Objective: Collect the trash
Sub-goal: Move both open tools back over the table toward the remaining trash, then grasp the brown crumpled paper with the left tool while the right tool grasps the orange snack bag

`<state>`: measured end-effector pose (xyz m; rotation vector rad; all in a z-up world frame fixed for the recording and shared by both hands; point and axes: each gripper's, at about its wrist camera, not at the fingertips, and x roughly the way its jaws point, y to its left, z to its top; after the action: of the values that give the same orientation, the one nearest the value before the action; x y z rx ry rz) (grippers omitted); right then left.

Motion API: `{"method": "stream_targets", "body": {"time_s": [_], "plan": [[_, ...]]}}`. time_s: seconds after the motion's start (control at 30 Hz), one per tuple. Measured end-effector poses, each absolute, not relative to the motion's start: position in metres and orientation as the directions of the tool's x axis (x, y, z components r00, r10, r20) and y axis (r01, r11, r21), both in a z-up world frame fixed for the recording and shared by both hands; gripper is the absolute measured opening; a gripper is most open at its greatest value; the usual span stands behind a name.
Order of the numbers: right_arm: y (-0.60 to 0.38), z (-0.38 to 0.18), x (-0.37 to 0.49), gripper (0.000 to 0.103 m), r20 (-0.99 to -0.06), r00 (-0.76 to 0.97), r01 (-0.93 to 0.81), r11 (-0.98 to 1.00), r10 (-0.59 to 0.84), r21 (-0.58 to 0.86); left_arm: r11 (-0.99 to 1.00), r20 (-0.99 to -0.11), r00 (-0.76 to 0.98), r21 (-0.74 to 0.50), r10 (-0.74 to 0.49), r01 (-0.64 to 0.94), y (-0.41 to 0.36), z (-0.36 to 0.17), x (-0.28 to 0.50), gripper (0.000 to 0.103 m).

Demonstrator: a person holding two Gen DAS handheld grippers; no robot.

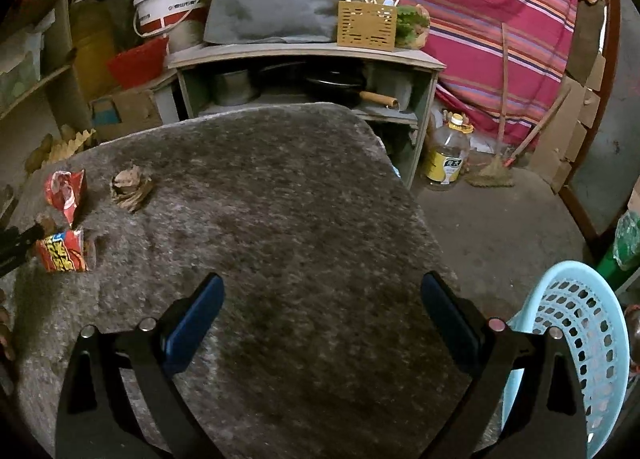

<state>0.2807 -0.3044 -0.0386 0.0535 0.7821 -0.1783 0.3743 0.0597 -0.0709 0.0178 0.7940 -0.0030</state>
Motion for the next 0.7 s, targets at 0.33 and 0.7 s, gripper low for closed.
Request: {"method": "stream_targets", "body": {"time_s": [0.33, 0.7], "plan": [[-0.262, -0.036, 0.288, 0.097, -0.697, 0.706, 0.125, 0.991, -0.127, -0.054, 0.986, -0.724, 0.672, -0.077, -0.155, 0.144, 0.054, -0.076, 0.374, 0.045], [-0.183, -0.033, 0.298, 0.097, -0.679, 0.731, 0.034, 0.997, -0.068, -0.063, 0.996, -0.667, 0.741, -0.015, -0.076, 0.088, 0.098, -0.048, 0.342, 0.040]]}}
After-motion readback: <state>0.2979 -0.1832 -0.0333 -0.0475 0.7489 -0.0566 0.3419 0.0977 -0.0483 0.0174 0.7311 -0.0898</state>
